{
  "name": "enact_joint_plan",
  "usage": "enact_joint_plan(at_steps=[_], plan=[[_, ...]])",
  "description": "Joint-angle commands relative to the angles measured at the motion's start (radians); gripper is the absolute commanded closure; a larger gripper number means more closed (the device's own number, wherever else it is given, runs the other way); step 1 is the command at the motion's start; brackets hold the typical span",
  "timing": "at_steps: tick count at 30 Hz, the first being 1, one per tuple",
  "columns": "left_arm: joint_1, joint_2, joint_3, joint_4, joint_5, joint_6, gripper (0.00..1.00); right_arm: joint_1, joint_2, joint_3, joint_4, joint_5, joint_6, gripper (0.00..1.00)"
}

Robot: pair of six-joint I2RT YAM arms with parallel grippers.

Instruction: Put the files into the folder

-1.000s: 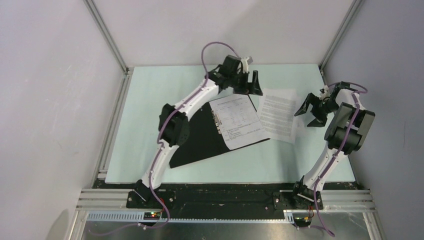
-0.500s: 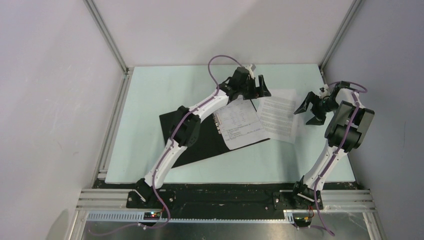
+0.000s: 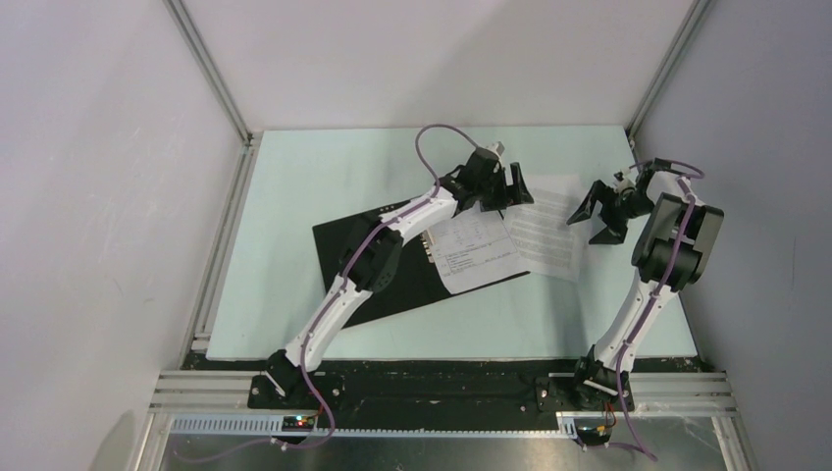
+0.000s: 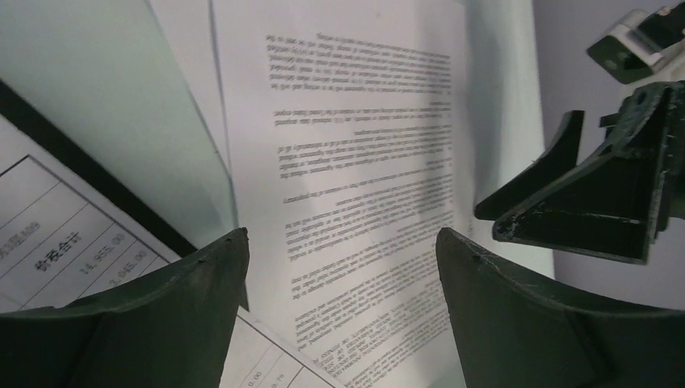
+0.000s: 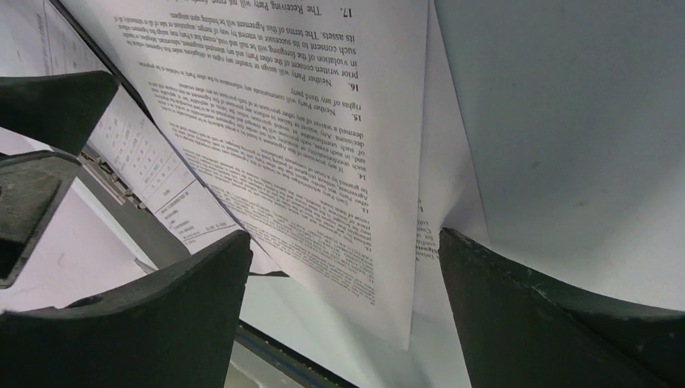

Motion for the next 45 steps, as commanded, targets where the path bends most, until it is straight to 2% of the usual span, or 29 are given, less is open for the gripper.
enact_joint_plan(at_steps=[1,10,16,17,19,25,29,35,43,45], plan=[[-0.019,0.0,0.004,-0.051,-0.112,-0.026,0.11,0.005,0.029,0.048,0.005,0.003,0.025,0.09],[-0.033,0.004,0.013,-0.096,-0.164,-0.048,0.13,0.025,0.071,0.052,-0.005,-0.004,0.024,0.08],[-0.025,0.006,0.011,-0.107,-0.164,-0.075,0.18,0.055,0.106,0.073,0.005,-0.047,0.05,0.08],[-0.024,0.005,0.011,-0.108,-0.16,-0.081,0.27,0.061,0.11,0.086,0.005,-0.054,0.052,0.08],[-0.024,0.007,0.012,-0.104,-0.138,-0.094,0.33,0.067,0.121,0.102,0.005,-0.063,0.063,0.08],[-0.038,0.015,-0.012,-0.074,-0.044,-0.138,0.33,0.075,0.148,0.127,0.016,-0.115,0.1,0.08],[-0.039,0.018,-0.013,-0.063,-0.037,-0.142,0.32,0.078,0.165,0.129,0.027,-0.227,0.11,0.08],[-0.036,0.015,-0.016,-0.063,-0.039,-0.142,0.31,0.053,0.148,0.11,0.034,-0.509,0.109,0.08],[-0.034,0.01,-0.024,-0.06,-0.04,-0.134,0.31,0.018,0.141,0.1,-0.041,-0.701,0.031,0.07],[-0.033,0.007,-0.029,-0.061,-0.042,-0.128,0.31,0.017,0.143,0.115,-0.086,-0.652,-0.019,0.08]])
